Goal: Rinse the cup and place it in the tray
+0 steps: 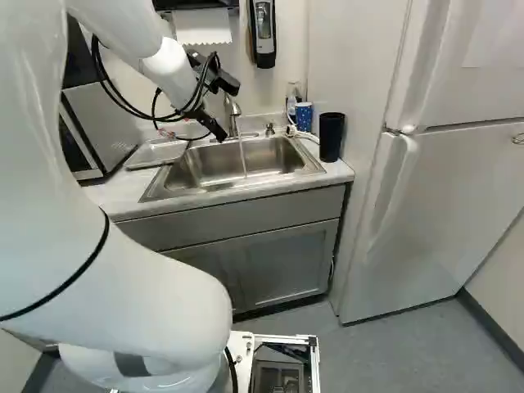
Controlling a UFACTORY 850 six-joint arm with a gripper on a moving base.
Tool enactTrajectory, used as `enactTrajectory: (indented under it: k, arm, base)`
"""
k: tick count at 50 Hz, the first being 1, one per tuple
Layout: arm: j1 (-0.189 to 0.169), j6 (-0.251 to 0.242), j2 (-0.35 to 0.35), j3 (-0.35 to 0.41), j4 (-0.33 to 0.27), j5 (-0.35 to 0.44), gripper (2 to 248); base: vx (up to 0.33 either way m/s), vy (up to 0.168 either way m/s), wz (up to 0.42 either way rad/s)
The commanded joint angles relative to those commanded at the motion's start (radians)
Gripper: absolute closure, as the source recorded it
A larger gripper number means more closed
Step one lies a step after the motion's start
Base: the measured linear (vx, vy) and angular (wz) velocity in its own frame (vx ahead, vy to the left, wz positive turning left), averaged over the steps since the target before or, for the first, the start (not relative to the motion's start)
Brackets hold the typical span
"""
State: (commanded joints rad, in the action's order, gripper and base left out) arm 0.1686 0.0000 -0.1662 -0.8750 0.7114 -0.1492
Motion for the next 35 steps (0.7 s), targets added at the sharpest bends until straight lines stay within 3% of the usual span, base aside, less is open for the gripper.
enactTrajectory:
  k: [14,35]
  arm:
    - [0.011,-0.011,-0.001,0.001,0.051,0.012,3]
    - [0.011,-0.211,-0.003,0.003,0.102,0.013,3]
  base:
    - [0.000,0.000,0.000]
    - [0.000,0.000,0.000]
